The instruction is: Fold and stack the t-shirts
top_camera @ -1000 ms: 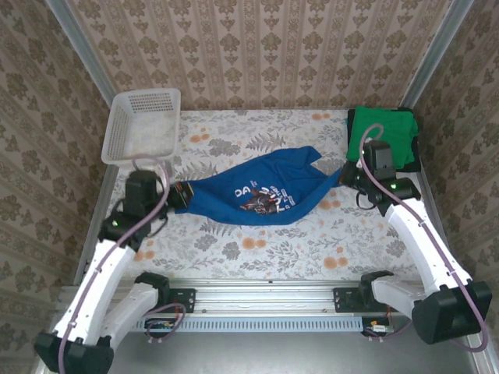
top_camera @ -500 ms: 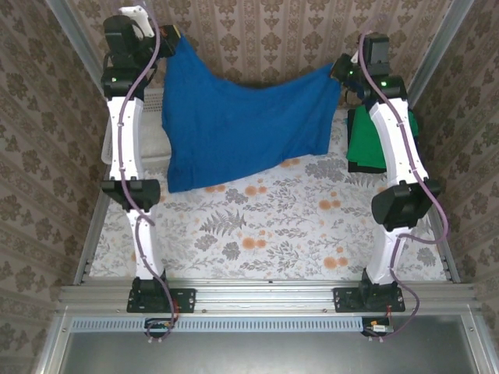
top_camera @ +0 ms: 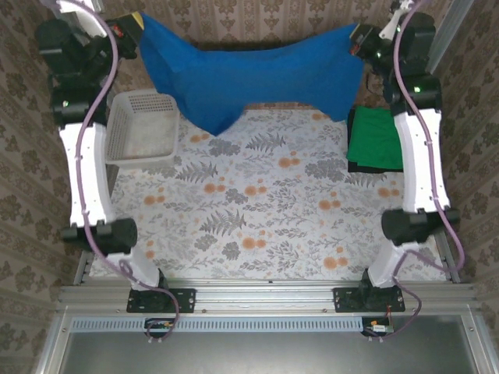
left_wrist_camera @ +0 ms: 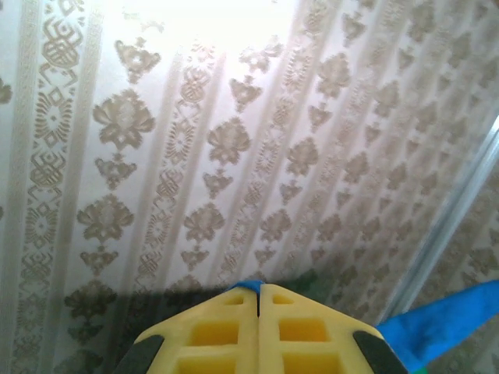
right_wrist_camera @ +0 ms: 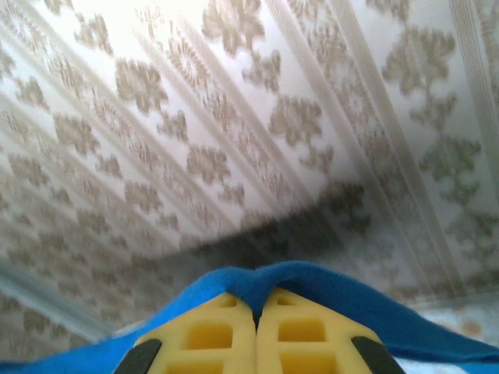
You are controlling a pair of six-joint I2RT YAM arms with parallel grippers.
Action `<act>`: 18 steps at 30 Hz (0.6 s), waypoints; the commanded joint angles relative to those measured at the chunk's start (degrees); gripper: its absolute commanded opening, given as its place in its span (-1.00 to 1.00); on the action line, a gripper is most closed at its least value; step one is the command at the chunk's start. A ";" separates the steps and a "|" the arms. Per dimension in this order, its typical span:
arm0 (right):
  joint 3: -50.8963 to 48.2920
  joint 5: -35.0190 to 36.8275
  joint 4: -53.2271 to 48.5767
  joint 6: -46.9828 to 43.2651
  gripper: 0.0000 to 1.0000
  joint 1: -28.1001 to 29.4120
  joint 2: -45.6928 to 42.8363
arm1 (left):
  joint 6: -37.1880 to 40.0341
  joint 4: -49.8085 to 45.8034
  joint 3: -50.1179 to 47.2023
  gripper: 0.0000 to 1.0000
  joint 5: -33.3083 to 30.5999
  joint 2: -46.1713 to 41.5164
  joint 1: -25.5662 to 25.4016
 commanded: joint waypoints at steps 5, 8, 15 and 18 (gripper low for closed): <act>-54.35 -5.27 12.33 -0.08 -1.00 0.33 -20.50 | 2.97 8.24 -61.43 -1.00 -12.88 -30.37 -10.71; -66.43 -5.27 9.15 -1.97 -1.00 0.55 -23.10 | -1.15 2.89 -76.70 -1.00 -18.83 -37.64 -16.37; -77.50 2.99 -3.03 -4.40 -0.99 0.21 -29.03 | -8.02 -14.56 -88.17 -1.00 -26.86 -48.21 -21.60; -78.60 6.38 -6.59 -3.57 -0.97 0.03 -31.38 | -10.23 -18.15 -89.86 -1.00 -28.17 -52.73 -21.66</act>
